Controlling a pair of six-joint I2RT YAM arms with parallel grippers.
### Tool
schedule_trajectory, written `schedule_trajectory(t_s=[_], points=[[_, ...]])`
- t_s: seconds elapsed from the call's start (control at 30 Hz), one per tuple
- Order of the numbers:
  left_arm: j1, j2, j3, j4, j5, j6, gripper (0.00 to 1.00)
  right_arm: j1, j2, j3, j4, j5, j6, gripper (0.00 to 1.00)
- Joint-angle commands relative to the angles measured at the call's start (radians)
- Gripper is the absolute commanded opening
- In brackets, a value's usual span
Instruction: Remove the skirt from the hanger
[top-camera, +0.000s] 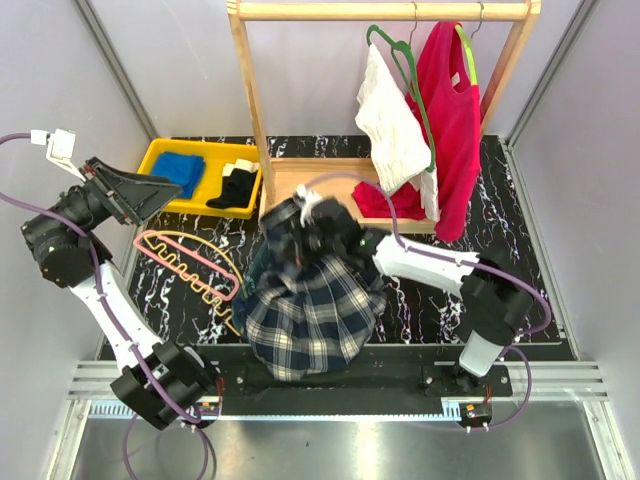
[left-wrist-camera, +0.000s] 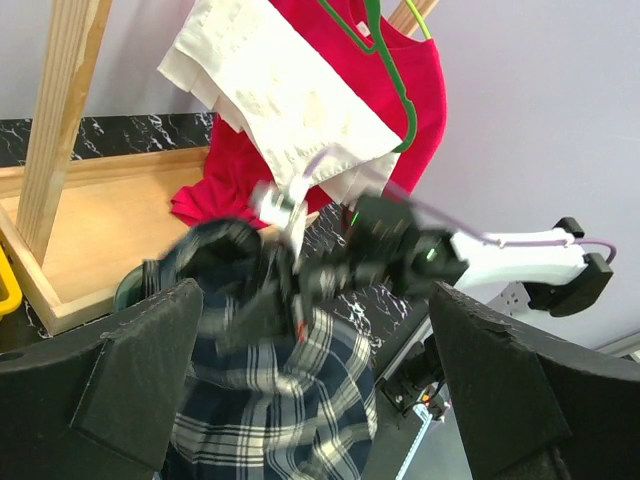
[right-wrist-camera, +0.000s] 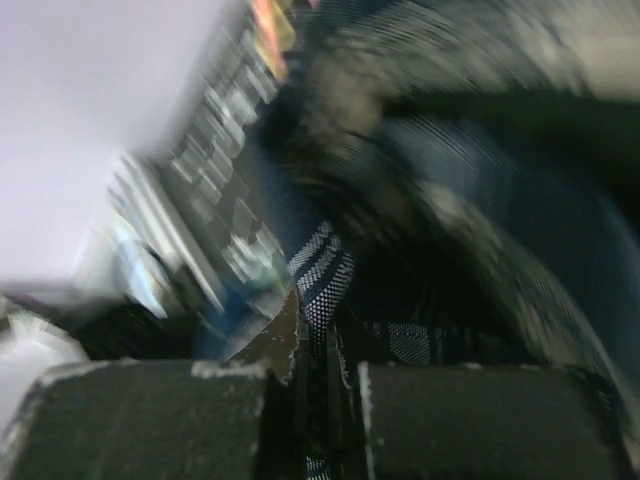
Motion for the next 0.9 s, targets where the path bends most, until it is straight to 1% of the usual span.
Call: schedule_trajectory(t_s=[0.0,0.07,0.13,0.17,0.2,0.23,0.27,0.3,0.37,0.43,0.47,0.57,0.6,0.67,0.7,0.73,0.77,0.8,0.87], points=[[0.001,0.019,0.022,0.235,0.111,-0.005,0.99,0.024,-0.074,-0.273,0.08,0.007,0.079,0.0],[0.003,0.031,0.026,0.238,0.105,-0.007,0.99,0.024,-0.053,-0.306,0.074,0.005,0.085,0.0],[0.001,0.042,0.034,0.239,0.094,-0.014,0.99,0.023,-0.01,-0.275,0.018,-0.033,0.083,0.0],[0.003,0.051,0.038,0.246,0.093,-0.017,0.99,0.023,0.051,-0.246,-0.031,-0.051,0.082,0.0],[0.001,0.054,0.046,0.25,0.091,-0.026,0.99,0.024,0.088,-0.17,-0.127,-0.094,0.079,0.0],[0.003,0.057,0.051,0.252,0.093,-0.03,0.99,0.023,0.13,-0.124,-0.189,-0.117,0.073,0.0],[0.003,0.062,0.055,0.255,0.093,-0.03,0.99,0.023,0.217,-0.073,-0.256,-0.136,0.065,0.02],[0.001,0.06,0.055,0.256,0.093,-0.033,0.99,0.023,0.256,0.017,-0.374,-0.184,0.051,0.06],[0.001,0.06,0.058,0.259,0.094,-0.031,0.99,0.027,0.308,0.056,-0.42,-0.209,0.022,0.21],[0.001,0.06,0.057,0.259,0.096,-0.033,0.99,0.027,0.299,0.058,-0.42,-0.212,0.007,0.38],[0.003,0.062,0.058,0.261,0.099,-0.033,0.99,0.027,0.284,0.061,-0.418,-0.206,-0.003,0.55],[0.001,0.065,0.06,0.264,0.102,-0.033,0.99,0.027,0.221,0.107,-0.441,-0.15,-0.042,0.71],[0.001,0.069,0.063,0.266,0.102,-0.033,0.99,0.027,0.199,0.145,-0.464,-0.127,-0.053,0.83],[0.003,0.071,0.068,0.266,0.102,-0.036,0.99,0.027,0.123,0.194,-0.492,-0.063,-0.088,0.97],[0.001,0.073,0.069,0.266,0.103,-0.036,0.99,0.027,0.095,0.25,-0.519,-0.038,-0.101,1.0],[0.003,0.073,0.071,0.267,0.103,-0.036,0.99,0.027,0.068,0.283,-0.533,-0.012,-0.128,1.0],[0.001,0.074,0.072,0.267,0.103,-0.036,0.99,0.027,0.025,0.318,-0.55,0.048,-0.15,1.0],[0.001,0.076,0.074,0.269,0.103,-0.036,0.99,0.026,0.012,0.413,-0.609,0.077,-0.171,1.0],[0.001,0.08,0.075,0.267,0.105,-0.037,0.99,0.026,0.015,0.54,-0.694,0.149,-0.239,1.0]])
